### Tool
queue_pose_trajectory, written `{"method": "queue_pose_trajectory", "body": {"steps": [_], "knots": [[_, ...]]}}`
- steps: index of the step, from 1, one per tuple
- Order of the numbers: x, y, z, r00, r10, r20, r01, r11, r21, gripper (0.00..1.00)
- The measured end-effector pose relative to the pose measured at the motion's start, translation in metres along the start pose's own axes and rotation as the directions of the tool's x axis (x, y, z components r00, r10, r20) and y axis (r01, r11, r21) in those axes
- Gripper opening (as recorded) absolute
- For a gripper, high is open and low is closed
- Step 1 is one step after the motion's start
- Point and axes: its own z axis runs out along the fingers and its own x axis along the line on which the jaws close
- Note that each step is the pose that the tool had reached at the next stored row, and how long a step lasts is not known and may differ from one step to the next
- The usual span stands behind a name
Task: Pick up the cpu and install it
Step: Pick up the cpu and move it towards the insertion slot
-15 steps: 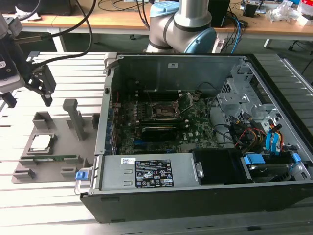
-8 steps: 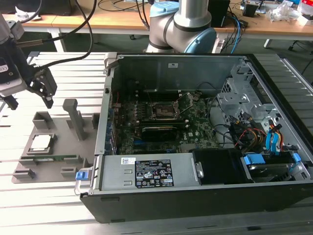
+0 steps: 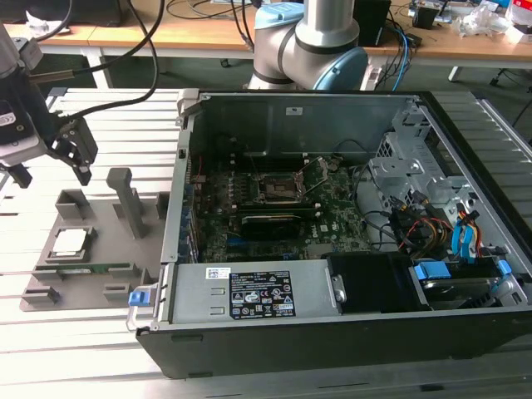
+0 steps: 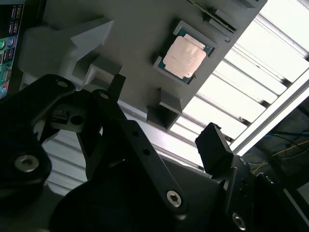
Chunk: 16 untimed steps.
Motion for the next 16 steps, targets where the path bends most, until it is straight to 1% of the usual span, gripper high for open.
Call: {"method": "queue_pose_trajectory", "body": {"steps": [11,16], "knots": [[0.0001,-0.0001,0.0054,1.0000,0.000,0.0000,0.000,1.0000,0.0000,0.86],[0.0002,-0.0002,0.0100,1.0000,0.000,0.0001,0.000,1.0000,0.0000,0.86]]}}
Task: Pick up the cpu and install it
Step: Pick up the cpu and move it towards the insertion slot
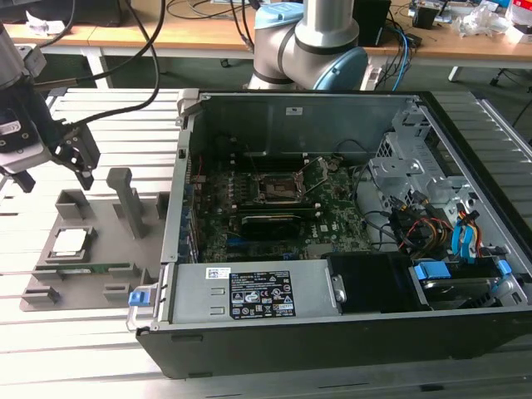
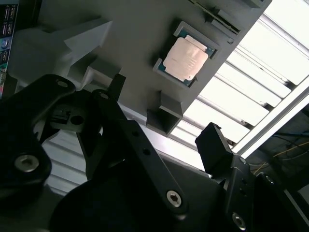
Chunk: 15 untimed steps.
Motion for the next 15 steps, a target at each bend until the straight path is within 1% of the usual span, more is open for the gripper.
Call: {"method": "queue_pose_trajectory", "body": {"steps": [9,15], "knots": [[0.0001,-0.0002,0.0083,1.0000,0.000,-0.0001,0.000,1.0000,0.0001,0.86],[0.0002,-0.0002,0.0118,1.0000,0.000,0.0000,0.000,1.0000,0.0000,0.86]]}}
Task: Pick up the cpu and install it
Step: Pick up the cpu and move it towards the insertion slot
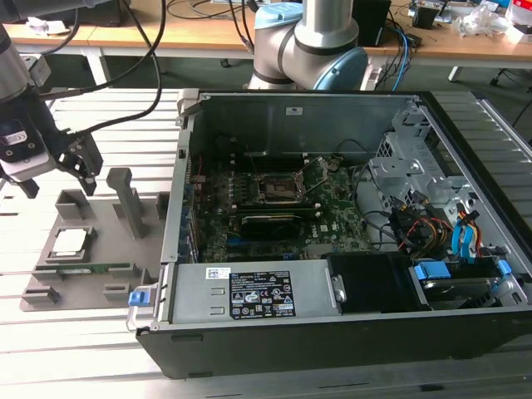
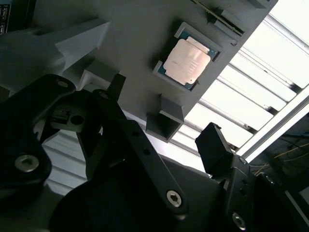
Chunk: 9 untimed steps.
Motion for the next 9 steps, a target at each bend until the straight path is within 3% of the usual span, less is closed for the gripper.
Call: {"method": "queue_pose_trajectory", "body": {"steps": [9], "knots": [[0.0001,-0.0002,0.0089,1.0000,0.000,0.0000,0.000,1.0000,0.0000,0.86]]}}
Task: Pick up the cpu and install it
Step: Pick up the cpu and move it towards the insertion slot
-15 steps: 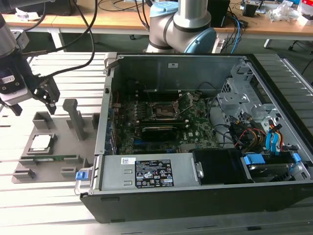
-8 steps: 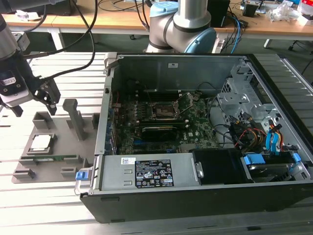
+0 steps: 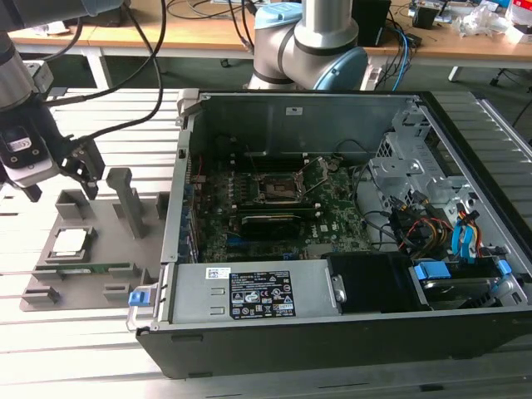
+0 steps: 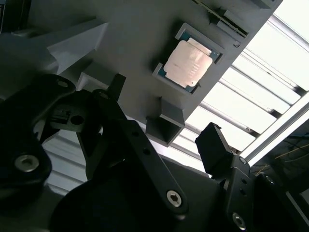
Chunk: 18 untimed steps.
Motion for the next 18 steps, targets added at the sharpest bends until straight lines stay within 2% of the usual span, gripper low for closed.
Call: {"method": "queue_pose_trajectory", "body": {"steps": [8,14,18], "knots": [[0.0002,-0.0003,0.0138,1.0000,0.000,0.0000,0.000,1.0000,0.0000,0.86],[0.0006,-0.0004,0.0200,1.0000,0.000,-0.0001,0.000,1.0000,0.0001,0.86],[0.0046,-0.0024,0.0216,1.0000,0.000,-0.0001,0.000,1.0000,0.0005,0.86]]}}
